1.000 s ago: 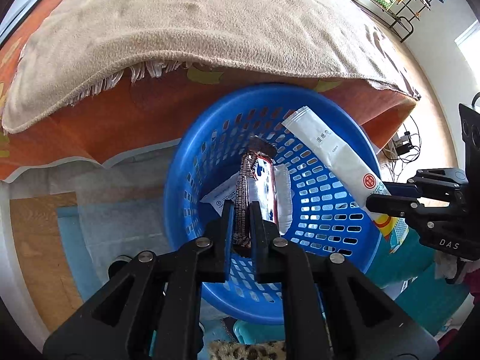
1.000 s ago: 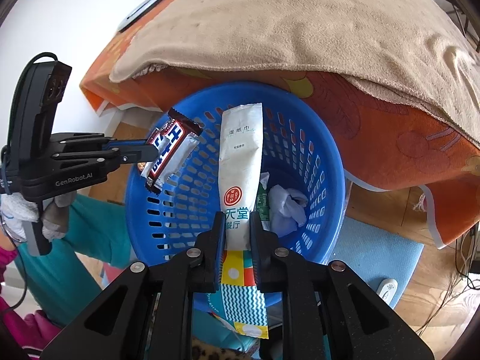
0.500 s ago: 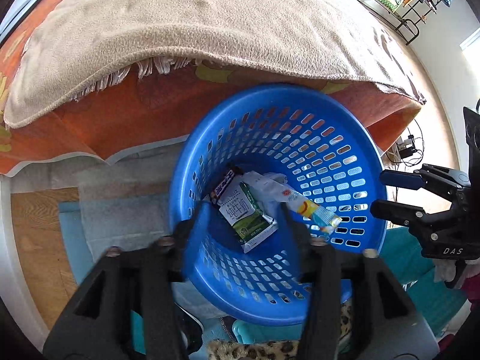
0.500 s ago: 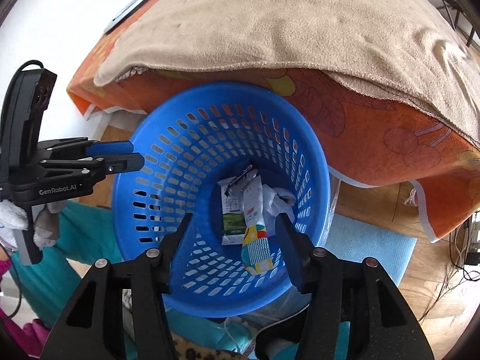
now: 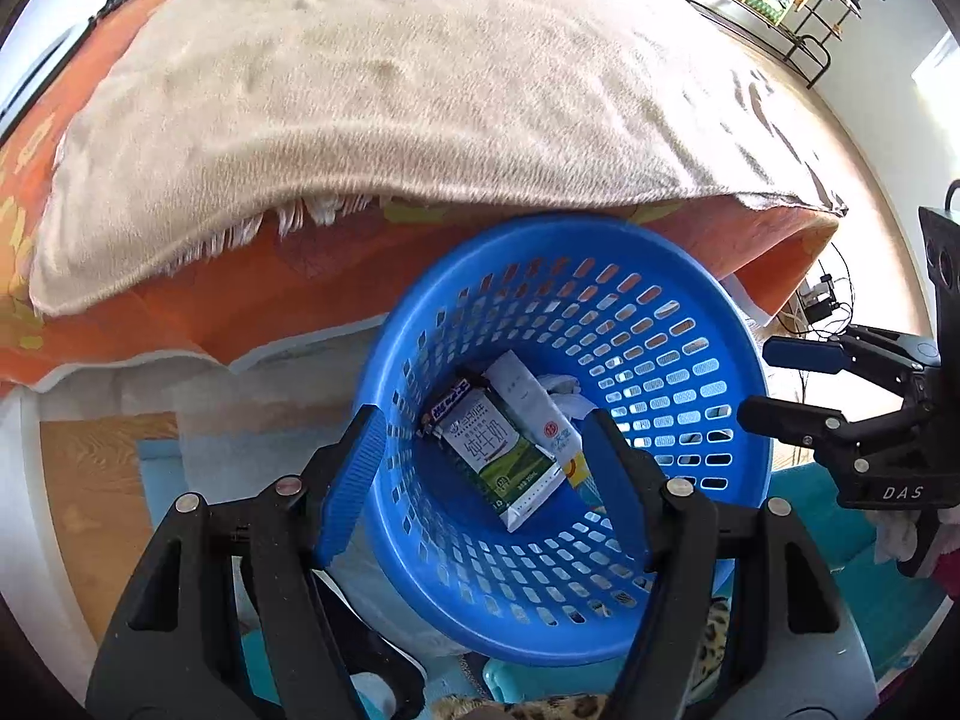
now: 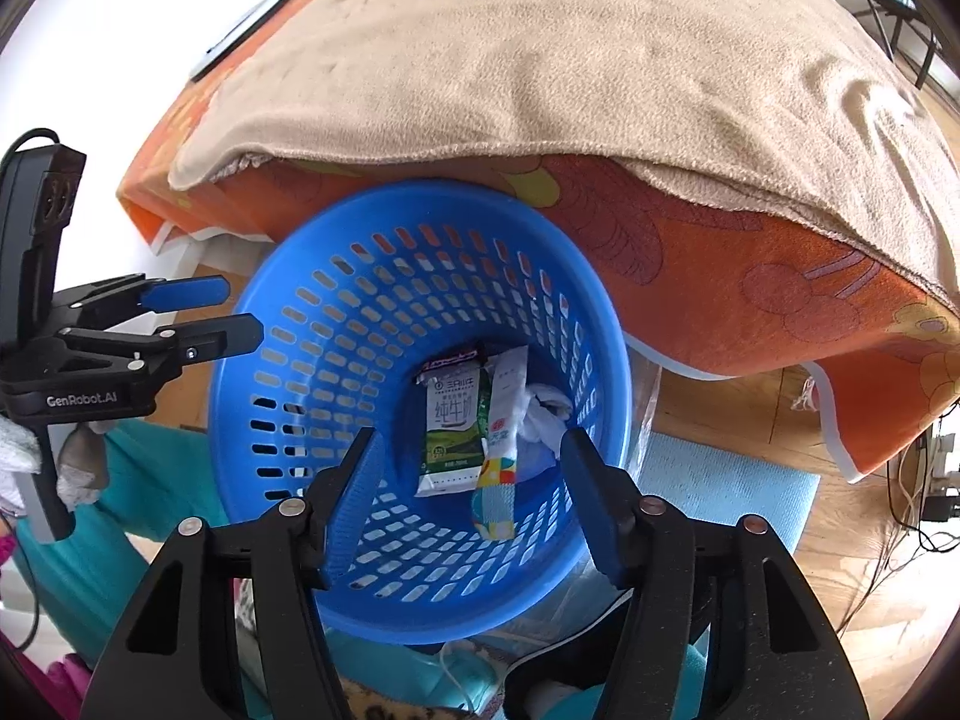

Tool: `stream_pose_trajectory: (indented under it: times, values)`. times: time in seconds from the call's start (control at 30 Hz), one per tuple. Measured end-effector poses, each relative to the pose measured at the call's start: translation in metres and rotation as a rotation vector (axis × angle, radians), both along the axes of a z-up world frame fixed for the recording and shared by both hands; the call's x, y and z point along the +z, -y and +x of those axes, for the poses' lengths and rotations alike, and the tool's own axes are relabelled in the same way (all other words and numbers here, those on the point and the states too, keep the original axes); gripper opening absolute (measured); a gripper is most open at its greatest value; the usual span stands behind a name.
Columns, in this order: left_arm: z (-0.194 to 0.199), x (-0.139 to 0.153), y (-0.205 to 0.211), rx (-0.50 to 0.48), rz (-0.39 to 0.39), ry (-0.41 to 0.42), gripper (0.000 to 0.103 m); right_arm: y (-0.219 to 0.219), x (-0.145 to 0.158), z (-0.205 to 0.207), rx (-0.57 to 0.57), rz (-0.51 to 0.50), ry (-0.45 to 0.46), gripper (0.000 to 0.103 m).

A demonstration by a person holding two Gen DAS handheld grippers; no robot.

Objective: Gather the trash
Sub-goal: 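Move both tools back over the bed toward the red tissue pack and orange cap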

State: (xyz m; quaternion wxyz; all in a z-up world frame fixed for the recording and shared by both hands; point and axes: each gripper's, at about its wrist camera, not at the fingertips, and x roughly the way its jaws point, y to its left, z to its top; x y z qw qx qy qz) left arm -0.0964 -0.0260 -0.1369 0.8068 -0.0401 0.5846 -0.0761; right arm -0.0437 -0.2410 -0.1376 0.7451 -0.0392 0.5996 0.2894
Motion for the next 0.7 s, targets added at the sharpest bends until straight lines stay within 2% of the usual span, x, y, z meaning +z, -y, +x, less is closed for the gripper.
stream_pose_trajectory:
  times: [0.27,0.43,0.7]
  values:
    - [0.02,0.029,0.007,-0.046,0.033,0.088,0.07,0.005,0.009,0.012,-0.041,0.025,0.023,0.061]
    - [0.041,0.05,0.006,-0.079,0.088,0.161,0.07,0.007,0.019,0.019,-0.057,0.029,0.066,0.061]
    - [0.099,0.08,-0.012,-0.086,0.127,0.241,0.07,0.02,0.038,0.049,-0.146,0.085,0.107,0.06]
